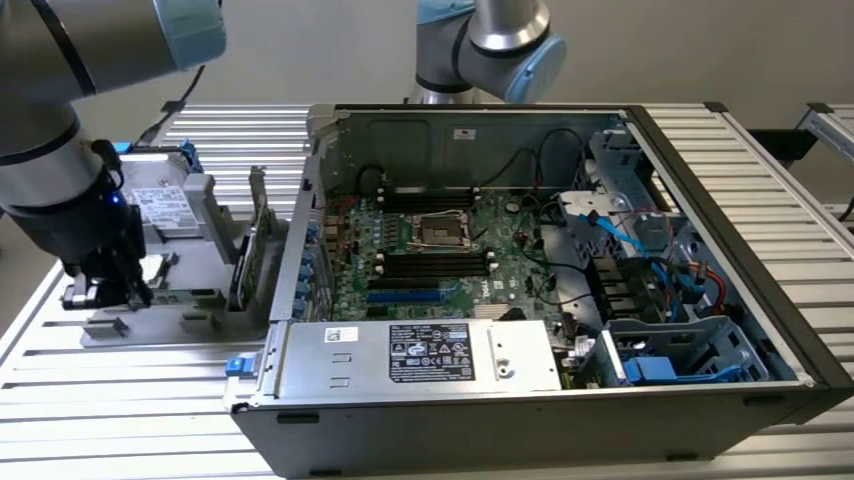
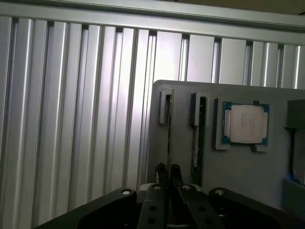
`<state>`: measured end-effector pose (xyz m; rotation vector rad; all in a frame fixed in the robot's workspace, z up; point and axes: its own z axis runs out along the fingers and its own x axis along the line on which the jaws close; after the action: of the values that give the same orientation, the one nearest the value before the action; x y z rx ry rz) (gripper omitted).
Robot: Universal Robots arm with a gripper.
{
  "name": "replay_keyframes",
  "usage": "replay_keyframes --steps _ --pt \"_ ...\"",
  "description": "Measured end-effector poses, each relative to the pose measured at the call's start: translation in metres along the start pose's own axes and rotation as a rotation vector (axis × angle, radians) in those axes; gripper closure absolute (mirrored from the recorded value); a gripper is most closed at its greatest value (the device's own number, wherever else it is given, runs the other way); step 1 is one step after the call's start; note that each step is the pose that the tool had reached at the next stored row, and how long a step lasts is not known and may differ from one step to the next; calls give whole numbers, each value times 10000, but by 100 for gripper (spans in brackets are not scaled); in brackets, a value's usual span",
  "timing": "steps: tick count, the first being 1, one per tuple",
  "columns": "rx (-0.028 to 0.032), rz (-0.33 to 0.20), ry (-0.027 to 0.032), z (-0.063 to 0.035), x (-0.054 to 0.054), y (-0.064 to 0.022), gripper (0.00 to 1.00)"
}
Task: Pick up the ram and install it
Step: 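Pick up the ram and move it above insertion slot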
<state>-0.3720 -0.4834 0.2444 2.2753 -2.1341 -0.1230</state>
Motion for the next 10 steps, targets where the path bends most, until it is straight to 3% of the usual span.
replay_keyframes --steps 10 --pt "1 1 -10 -469 -9 -161 86"
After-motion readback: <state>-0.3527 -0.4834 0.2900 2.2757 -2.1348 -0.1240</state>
